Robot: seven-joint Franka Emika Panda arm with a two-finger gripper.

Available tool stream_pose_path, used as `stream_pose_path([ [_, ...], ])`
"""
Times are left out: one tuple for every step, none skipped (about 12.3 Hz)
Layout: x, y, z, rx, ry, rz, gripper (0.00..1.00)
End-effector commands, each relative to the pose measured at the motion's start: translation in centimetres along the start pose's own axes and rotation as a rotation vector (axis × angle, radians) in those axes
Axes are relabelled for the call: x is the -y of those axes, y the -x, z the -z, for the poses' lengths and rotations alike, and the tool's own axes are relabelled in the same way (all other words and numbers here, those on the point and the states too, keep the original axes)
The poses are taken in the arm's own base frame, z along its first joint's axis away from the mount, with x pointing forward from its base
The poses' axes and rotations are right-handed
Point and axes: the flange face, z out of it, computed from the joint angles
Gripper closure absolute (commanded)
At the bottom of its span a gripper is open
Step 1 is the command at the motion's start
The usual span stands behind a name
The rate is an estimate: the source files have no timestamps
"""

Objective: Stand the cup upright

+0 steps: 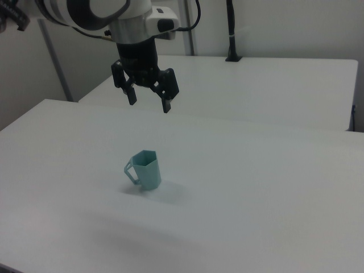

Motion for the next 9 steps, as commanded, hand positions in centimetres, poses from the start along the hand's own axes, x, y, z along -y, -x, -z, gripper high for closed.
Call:
stream_pose_path([
  [0.4, -0.4, 0.0, 0.01, 0.014, 0.004, 0.0],
  [0.4, -0.5, -0.2, 0.011, 0.014, -0.004, 0.0],
  [0.6, -0.6, -0.3, 0.007, 0.015, -0.002, 0.0],
  [0.7, -0.7, -0.4, 0.004, 0.015, -0.007, 0.0],
  [0.8, -0.9, -0.5, -0.01, 0.016, -0.014, 0.0],
  [0.9, -1.1, -1.0, -0.024, 0.014, -0.031, 0.0],
  [1.3, -1.3, -1.8, -0.034, 0.014, -0.06, 0.0],
  [1.6, -1.5, -2.2, -0.037, 0.016, -0.065, 0.0],
  [1.6, -1.5, -2.1, -0.037, 0.015, -0.067, 0.0],
])
